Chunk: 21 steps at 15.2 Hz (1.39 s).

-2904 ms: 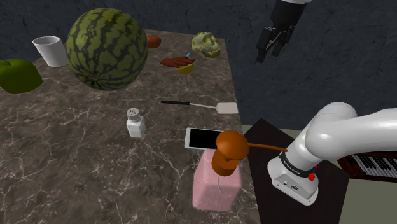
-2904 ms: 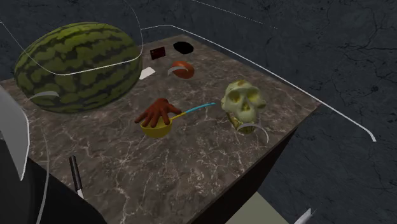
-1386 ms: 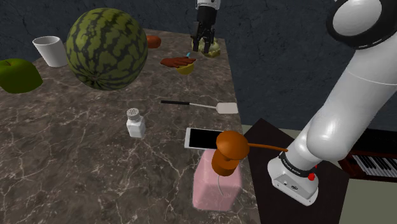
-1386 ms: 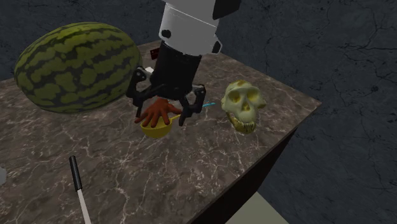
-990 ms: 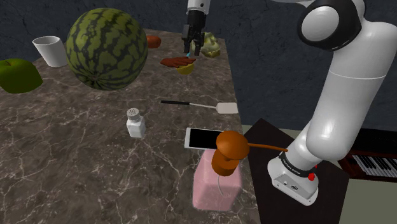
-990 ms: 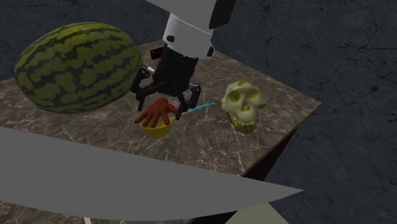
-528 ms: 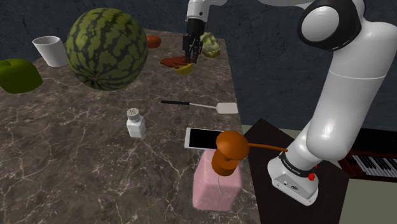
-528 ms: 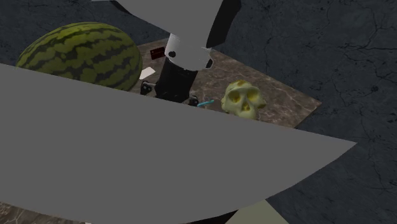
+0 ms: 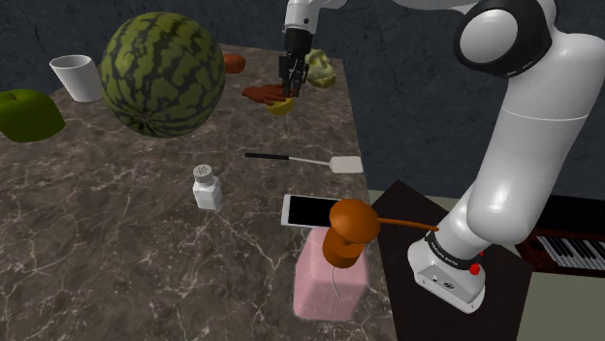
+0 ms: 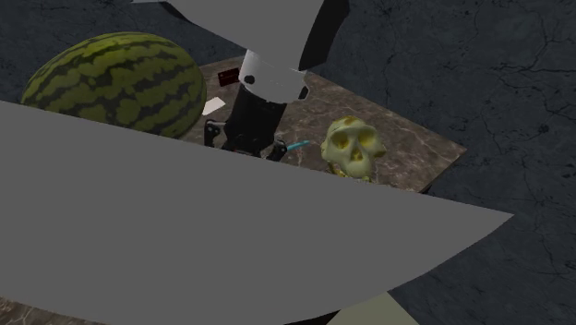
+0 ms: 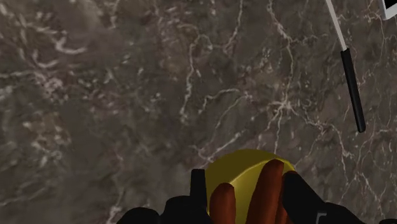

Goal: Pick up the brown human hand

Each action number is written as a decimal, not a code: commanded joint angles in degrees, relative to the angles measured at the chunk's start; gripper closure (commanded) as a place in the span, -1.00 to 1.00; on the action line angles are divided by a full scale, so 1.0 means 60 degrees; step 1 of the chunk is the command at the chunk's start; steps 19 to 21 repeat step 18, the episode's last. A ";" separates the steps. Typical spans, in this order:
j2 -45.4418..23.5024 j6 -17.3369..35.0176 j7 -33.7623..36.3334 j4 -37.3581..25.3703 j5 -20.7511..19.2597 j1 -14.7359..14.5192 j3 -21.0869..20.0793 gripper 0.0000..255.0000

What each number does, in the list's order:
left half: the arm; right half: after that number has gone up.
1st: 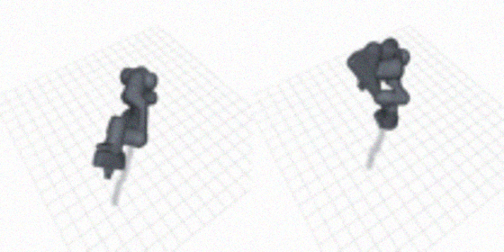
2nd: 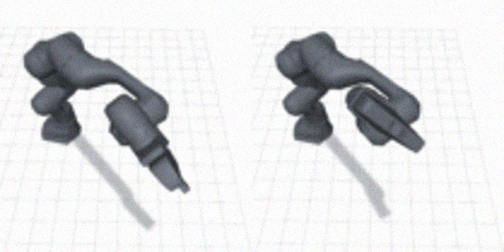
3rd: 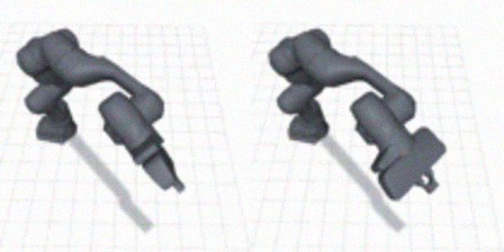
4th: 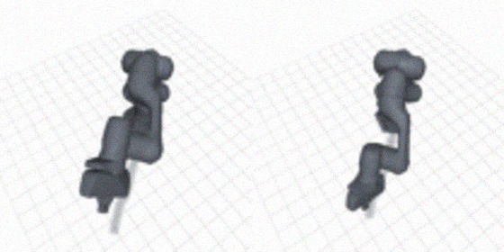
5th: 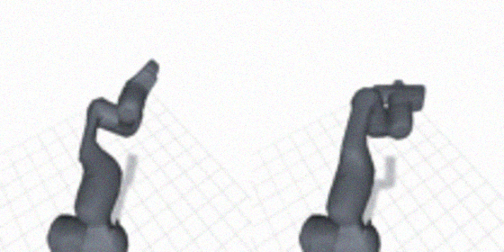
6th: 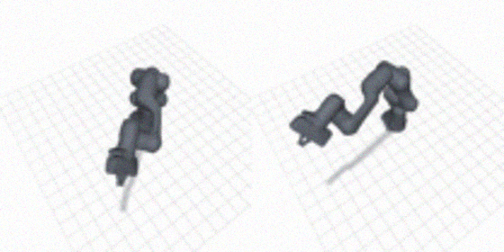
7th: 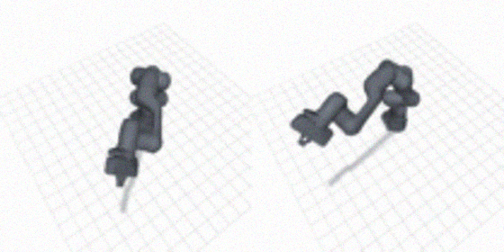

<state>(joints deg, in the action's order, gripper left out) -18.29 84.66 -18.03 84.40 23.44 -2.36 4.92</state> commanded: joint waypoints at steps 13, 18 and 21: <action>-0.0205 -0.1519 0.0539 -0.1808 0.0086 0.0140 -0.0007 1.00; -0.0323 -0.1947 0.0698 -0.2380 0.0135 0.0186 -0.0016 1.00; -0.0323 -0.1947 0.0698 -0.2380 0.0135 0.0186 -0.0016 1.00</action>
